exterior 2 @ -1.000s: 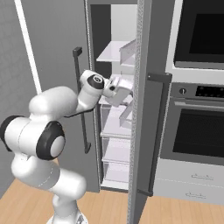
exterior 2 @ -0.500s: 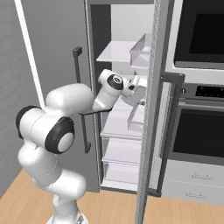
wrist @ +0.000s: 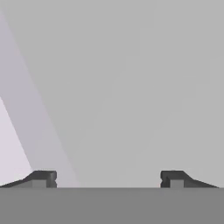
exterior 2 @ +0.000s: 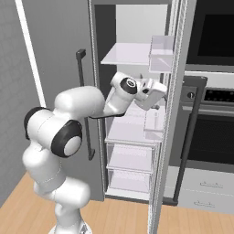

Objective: Grab a lemon wedge from the fridge and one ice cube from the ice bowl, and put them in the glass of lemonade.

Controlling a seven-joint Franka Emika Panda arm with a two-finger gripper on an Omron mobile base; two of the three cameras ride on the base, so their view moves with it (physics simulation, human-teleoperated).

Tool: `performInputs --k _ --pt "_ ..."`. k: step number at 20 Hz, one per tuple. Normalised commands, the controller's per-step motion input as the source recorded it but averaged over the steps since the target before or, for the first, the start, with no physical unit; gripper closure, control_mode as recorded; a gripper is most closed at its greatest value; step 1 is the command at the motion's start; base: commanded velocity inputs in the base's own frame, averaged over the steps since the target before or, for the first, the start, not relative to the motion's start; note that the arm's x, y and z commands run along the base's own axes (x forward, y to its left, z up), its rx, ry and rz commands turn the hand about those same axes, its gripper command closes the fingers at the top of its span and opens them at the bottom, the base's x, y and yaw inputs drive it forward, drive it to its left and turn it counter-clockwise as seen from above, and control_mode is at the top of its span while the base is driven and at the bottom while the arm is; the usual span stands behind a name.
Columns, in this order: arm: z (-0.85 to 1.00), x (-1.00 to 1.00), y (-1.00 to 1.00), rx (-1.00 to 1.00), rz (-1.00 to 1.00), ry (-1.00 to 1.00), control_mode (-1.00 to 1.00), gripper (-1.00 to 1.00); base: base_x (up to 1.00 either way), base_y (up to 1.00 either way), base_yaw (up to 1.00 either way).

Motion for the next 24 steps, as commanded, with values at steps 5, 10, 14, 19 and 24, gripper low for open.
performInputs --k 5,10,14,19,24 --pt "0.12 -0.15 0.28 0.0 0.0 0.0 -1.0 -1.0 0.0 0.0 0.0" --pt "0.23 -0.33 0.98 0.0 0.07 0.0 -1.0 -1.0 0.0 0.0 0.0" --pt "0.02 -0.59 0.85 0.13 0.14 0.0 -1.0 -1.0 0.0 0.0 0.0" --pt "-0.27 -0.54 0.48 0.46 0.21 0.0 -1.0 -1.0 0.0 0.0 0.0" --pt "0.15 -0.22 0.52 0.46 0.3 0.0 -1.0 -1.0 0.0 0.0 0.0"
